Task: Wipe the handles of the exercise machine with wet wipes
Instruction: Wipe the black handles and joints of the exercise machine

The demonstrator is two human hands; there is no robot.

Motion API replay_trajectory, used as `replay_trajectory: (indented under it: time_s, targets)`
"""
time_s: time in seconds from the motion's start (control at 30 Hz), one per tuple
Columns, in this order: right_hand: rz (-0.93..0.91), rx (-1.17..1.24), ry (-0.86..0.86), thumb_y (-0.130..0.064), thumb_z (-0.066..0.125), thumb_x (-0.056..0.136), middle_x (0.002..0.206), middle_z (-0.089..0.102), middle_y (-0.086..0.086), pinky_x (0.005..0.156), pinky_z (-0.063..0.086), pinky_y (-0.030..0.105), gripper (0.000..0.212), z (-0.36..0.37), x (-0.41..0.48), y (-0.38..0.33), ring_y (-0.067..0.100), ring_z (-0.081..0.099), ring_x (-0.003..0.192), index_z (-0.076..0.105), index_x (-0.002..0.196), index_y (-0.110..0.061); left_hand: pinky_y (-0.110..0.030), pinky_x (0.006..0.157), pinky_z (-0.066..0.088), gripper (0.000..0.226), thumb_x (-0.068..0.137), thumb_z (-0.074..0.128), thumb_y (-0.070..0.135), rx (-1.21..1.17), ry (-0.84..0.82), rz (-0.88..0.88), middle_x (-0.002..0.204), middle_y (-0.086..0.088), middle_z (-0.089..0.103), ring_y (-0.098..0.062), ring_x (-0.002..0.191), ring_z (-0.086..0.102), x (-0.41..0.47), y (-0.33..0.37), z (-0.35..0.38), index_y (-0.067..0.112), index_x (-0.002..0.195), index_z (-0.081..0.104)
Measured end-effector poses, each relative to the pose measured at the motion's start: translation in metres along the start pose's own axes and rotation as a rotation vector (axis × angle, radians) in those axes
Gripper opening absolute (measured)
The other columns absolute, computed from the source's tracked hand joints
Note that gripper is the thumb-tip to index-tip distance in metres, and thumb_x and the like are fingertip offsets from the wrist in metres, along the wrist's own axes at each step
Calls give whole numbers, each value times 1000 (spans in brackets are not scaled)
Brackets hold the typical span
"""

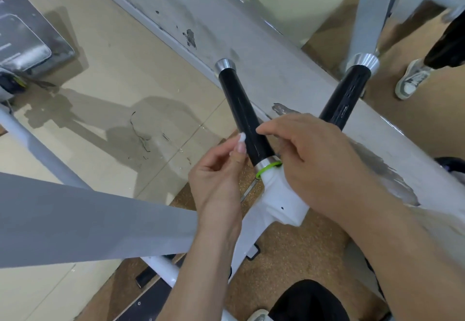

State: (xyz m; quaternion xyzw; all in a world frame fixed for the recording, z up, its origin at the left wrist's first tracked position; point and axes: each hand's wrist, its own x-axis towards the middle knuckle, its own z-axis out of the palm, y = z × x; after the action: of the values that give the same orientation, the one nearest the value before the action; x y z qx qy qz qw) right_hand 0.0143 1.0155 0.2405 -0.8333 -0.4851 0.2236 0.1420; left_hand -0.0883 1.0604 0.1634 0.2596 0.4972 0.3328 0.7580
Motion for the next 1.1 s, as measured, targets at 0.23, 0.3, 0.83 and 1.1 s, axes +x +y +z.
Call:
replay_trajectory:
  time_s: [0.23, 0.3, 0.83, 1.1]
  targets:
    - [6, 23, -1, -4, 47, 91, 115, 65, 0, 88, 41, 29, 34, 0, 0, -1, 17, 55, 107, 63, 118, -17, -22, 69, 53, 12, 77, 68, 8, -2, -17, -7, 80, -4, 71, -14, 77, 64, -3, 6, -5, 11, 88, 73]
    - [6, 24, -4, -7, 45, 92, 115, 64, 0, 87, 43, 30, 34, -2, 1, -2, 17, 55, 105, 62, 119, -19, -21, 69, 53, 12, 82, 65, 5, -7, -18, -21, 83, -2, 71, -12, 79, 65, -8, 5, 2, 14, 86, 73]
    - [11, -232, -60, -33, 48, 93, 113, 61, -16, 94, 19, 31, 35, -16, -14, -7, 8, 45, 117, 46, 126, -40, -13, 71, 49, 30, 76, 74, 5, 814, -311, 331, 82, 9, 69, -1, 77, 63, -19, 47, 3, 34, 81, 72]
    - [91, -55, -62, -35, 64, 83, 100, 65, -5, 86, 47, 35, 30, -26, -2, -7, 15, 56, 99, 62, 113, -27, -28, 64, 52, 54, 74, 67, -3, 1072, -540, 501, 89, 11, 63, -9, 74, 63, -14, 68, 24, 40, 91, 38]
